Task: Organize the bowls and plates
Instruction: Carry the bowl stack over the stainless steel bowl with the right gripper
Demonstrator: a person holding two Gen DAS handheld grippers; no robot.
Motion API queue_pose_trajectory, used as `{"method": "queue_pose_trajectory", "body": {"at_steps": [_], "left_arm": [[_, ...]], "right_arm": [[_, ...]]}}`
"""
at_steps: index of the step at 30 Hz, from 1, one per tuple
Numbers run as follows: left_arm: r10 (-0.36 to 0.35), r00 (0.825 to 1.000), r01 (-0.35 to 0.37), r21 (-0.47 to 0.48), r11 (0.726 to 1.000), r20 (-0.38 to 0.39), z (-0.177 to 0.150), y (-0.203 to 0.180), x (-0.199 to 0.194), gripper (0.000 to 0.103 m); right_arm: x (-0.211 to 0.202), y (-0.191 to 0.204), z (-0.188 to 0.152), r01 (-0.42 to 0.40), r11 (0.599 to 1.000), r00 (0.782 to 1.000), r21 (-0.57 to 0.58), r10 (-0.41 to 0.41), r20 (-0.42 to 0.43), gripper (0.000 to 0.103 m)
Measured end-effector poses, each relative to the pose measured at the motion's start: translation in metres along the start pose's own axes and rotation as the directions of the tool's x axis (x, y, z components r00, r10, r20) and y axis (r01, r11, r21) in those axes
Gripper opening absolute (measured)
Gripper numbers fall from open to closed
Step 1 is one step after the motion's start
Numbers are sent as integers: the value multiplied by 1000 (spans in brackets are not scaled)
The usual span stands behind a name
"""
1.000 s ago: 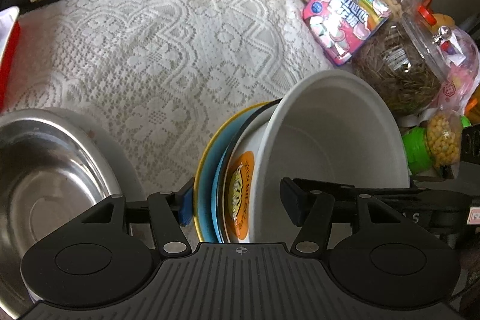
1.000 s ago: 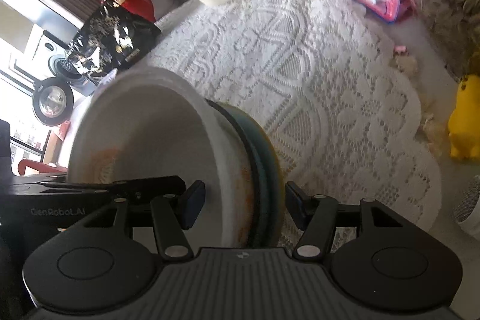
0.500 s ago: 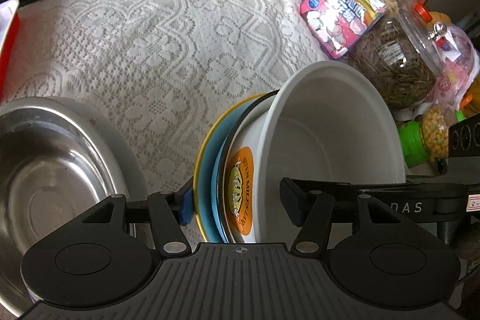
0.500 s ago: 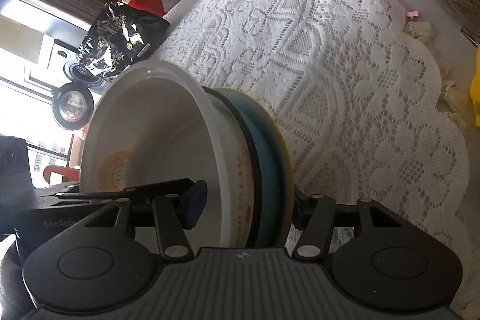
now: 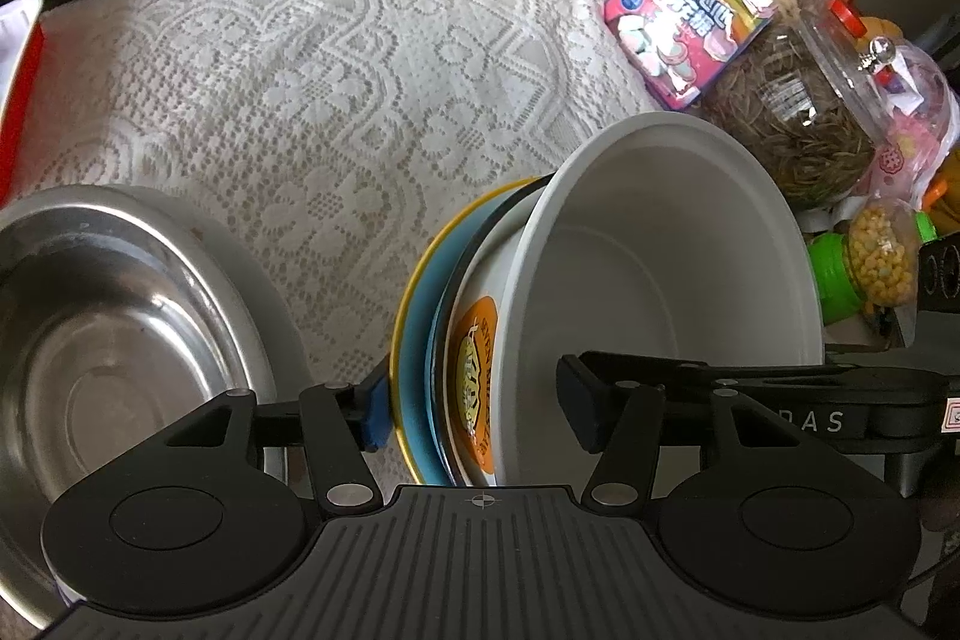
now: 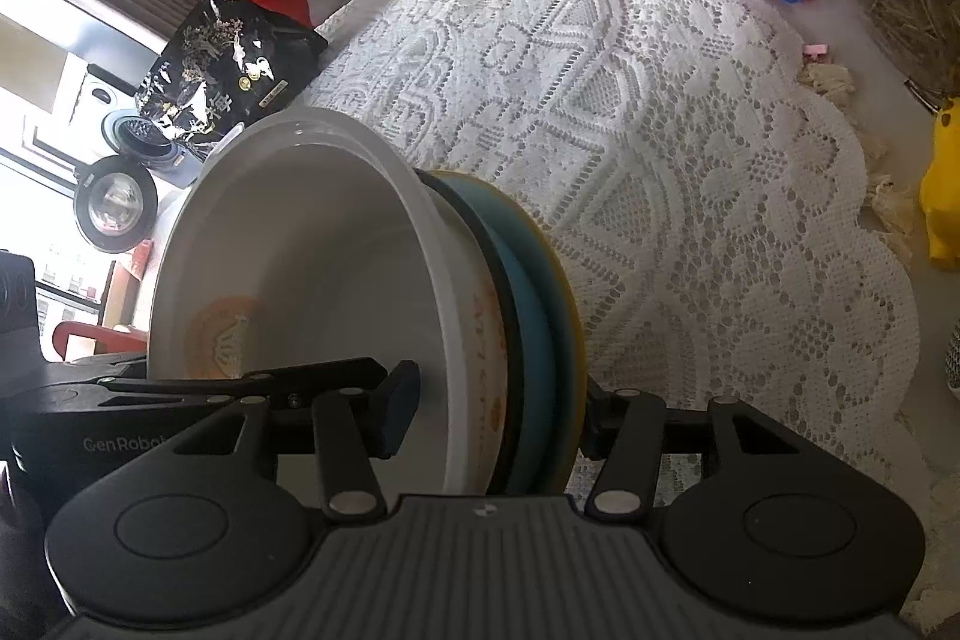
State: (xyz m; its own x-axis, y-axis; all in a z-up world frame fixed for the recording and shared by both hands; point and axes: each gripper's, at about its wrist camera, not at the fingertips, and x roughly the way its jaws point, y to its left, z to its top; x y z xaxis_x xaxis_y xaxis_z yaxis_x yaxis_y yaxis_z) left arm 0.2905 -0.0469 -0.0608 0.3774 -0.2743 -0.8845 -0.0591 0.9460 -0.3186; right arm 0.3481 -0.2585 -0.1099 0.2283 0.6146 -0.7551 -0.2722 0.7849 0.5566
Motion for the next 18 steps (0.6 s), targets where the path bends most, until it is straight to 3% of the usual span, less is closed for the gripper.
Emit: {"method": "queue_pose_trajectory", "body": {"at_steps": [18], "left_arm": [[17, 1000, -17, 8, 1000, 13, -2, -7, -12, 59]], "right_arm": [[-5, 4, -1, -15, 1000, 1000, 9, 15, 9, 53]]}}
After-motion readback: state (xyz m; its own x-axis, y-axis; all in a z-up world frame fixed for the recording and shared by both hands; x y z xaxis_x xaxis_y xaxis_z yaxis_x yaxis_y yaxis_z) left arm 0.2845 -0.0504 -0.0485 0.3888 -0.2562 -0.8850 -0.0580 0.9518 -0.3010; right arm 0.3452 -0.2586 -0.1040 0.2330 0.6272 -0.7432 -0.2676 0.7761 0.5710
